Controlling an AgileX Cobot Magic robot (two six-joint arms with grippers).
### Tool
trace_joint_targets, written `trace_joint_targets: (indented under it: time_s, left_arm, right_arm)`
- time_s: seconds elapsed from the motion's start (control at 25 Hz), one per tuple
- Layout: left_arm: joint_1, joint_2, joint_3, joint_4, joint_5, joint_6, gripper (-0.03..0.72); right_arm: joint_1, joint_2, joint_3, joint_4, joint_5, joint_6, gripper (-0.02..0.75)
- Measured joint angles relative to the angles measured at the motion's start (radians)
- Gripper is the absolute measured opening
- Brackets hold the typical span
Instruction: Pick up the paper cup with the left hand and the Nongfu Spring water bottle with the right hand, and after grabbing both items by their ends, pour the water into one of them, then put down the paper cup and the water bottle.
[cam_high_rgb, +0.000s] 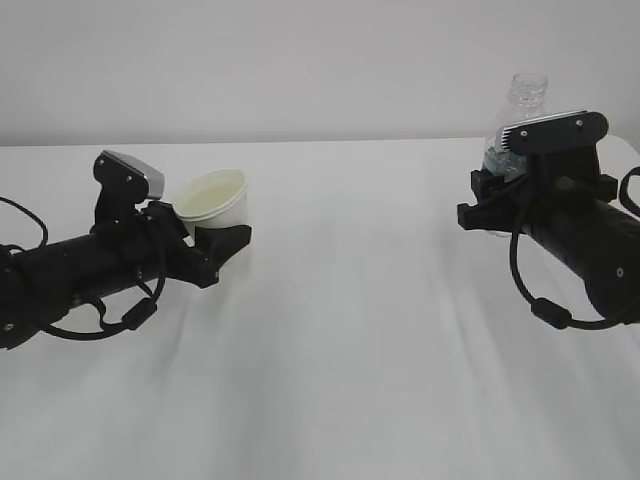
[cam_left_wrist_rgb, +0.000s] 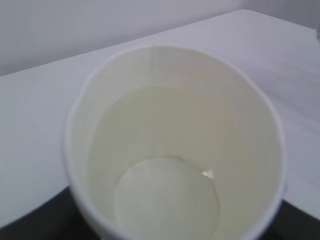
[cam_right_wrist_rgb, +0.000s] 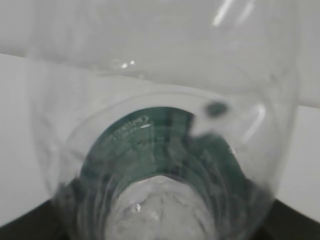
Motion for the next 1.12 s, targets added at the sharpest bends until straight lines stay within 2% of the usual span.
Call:
trace_joint_targets:
  time_s: [1.12]
  left_arm:
    - [0.142,0.000,0.000,-0.160,0.004,0.108,0.462]
  right_arm:
    - [0.000,0.000,0.000,0.000,0.002,-0.002,0.445]
